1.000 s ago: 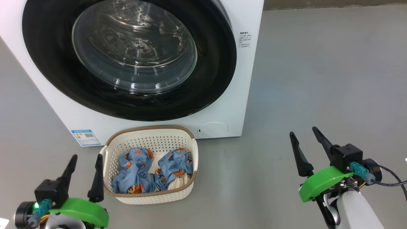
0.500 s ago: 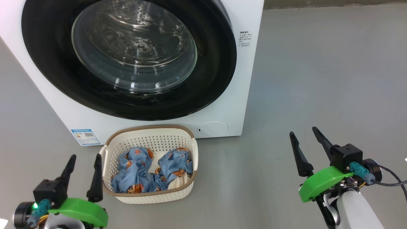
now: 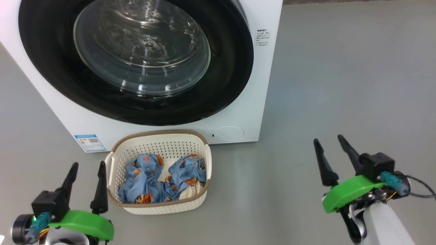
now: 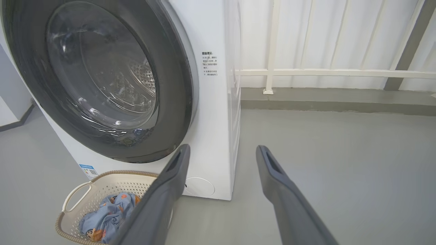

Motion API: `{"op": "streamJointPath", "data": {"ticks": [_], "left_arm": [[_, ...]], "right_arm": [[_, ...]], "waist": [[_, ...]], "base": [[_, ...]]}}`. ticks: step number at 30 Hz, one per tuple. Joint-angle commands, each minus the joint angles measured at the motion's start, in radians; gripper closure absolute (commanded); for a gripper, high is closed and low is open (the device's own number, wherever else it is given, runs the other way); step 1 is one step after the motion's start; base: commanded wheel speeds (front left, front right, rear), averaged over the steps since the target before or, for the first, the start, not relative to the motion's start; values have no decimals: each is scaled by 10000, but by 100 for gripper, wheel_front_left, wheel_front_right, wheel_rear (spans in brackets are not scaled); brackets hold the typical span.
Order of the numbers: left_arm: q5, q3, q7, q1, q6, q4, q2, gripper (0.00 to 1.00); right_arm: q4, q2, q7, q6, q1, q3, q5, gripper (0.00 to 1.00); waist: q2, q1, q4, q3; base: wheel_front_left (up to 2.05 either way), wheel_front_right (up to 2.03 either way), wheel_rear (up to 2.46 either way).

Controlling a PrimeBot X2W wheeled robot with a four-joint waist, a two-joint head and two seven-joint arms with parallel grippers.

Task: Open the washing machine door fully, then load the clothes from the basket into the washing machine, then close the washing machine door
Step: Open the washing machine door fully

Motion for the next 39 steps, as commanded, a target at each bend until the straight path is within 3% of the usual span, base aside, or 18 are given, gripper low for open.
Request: {"op": "streamJointPath", "data": {"ticks": [1,13,19,20,22,24,33,39], "left_arm": [[26,280,-103,-173,-15,-327,152,0],[59,3,-103,-234,-15,-585,33,0],[-37,-108,-103,-431,-15,-590,-46,0],[-45,-140,-103,-474,-15,-598,-58,0],[-60,-218,-103,-560,-15,-613,-81,0],[-71,-282,-103,-638,-15,-613,-98,0],[-99,-419,-103,-897,-15,-585,-144,0],[-171,-528,-103,-1032,-15,-547,-184,0]], "right_arm": [[-214,-8,-120,14,-615,100,191,0],[-215,-179,20,14,-2653,-632,1573,0],[-71,-138,363,14,-3870,-1389,3022,0],[-7,-112,464,14,-4060,-1570,3357,5],[145,-74,721,14,-4427,-1846,3975,61],[356,-18,1001,14,-4789,-2187,4669,100],[1627,146,2382,14,-6342,-3245,7078,100],[2373,177,3524,14,-7225,-3370,7799,100]], "waist": [[0,0,34,95],[0,0,355,680],[0,0,642,1058],[0,0,693,1117],[0,0,801,1233],[0,0,895,1351],[0,0,1240,1826],[0,0,1430,2066]], "base": [[0,0,0],[0,0,0],[0,0,0],[0,0,0],[0,0,0],[0,0,0],[0,0,0],[0,0,0]]}}
